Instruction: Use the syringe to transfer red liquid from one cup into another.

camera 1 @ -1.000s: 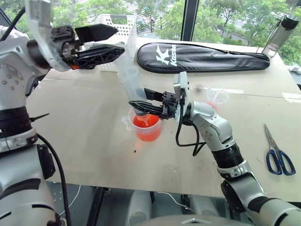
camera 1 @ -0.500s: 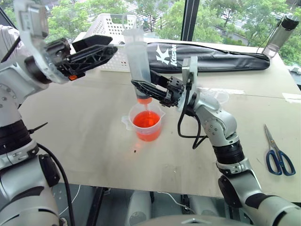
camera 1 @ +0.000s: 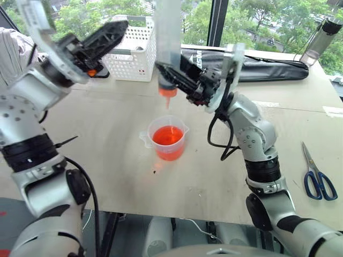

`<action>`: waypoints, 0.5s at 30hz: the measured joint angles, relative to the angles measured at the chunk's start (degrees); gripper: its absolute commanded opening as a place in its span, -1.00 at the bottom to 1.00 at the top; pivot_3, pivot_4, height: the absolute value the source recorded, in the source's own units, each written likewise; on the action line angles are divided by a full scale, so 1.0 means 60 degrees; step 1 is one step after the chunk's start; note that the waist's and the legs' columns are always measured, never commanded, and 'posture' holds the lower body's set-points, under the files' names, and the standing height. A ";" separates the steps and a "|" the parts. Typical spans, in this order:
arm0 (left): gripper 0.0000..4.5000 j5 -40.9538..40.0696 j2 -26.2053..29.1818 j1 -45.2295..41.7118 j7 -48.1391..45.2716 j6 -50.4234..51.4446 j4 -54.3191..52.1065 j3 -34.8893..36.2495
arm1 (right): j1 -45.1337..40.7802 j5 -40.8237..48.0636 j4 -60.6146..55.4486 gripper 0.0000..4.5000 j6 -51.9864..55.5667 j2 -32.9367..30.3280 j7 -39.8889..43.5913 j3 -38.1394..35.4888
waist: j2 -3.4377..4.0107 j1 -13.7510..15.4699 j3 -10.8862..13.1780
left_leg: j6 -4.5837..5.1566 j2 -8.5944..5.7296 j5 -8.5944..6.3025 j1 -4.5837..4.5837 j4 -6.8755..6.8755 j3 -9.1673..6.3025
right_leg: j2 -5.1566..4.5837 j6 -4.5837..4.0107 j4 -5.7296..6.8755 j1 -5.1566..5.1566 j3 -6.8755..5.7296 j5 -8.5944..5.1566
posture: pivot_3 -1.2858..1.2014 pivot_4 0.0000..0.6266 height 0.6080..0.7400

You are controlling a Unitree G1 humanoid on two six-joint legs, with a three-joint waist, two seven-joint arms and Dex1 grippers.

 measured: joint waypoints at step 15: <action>1.00 0.2837 -0.1380 -0.2195 0.1192 -0.1575 0.0079 -0.3649 | 0.1676 -0.2513 -0.0822 -0.36 -0.0708 -0.2583 -0.2401 -0.1339 | 0.0002 -0.0041 0.0006 | 0.0001 -0.0005 0.0000 0.0013 -0.0041 0.0024 | 0.0017 0.0000 -0.0026 -0.0010 0.0035 -0.0001 | 0.03 -0.52 0.75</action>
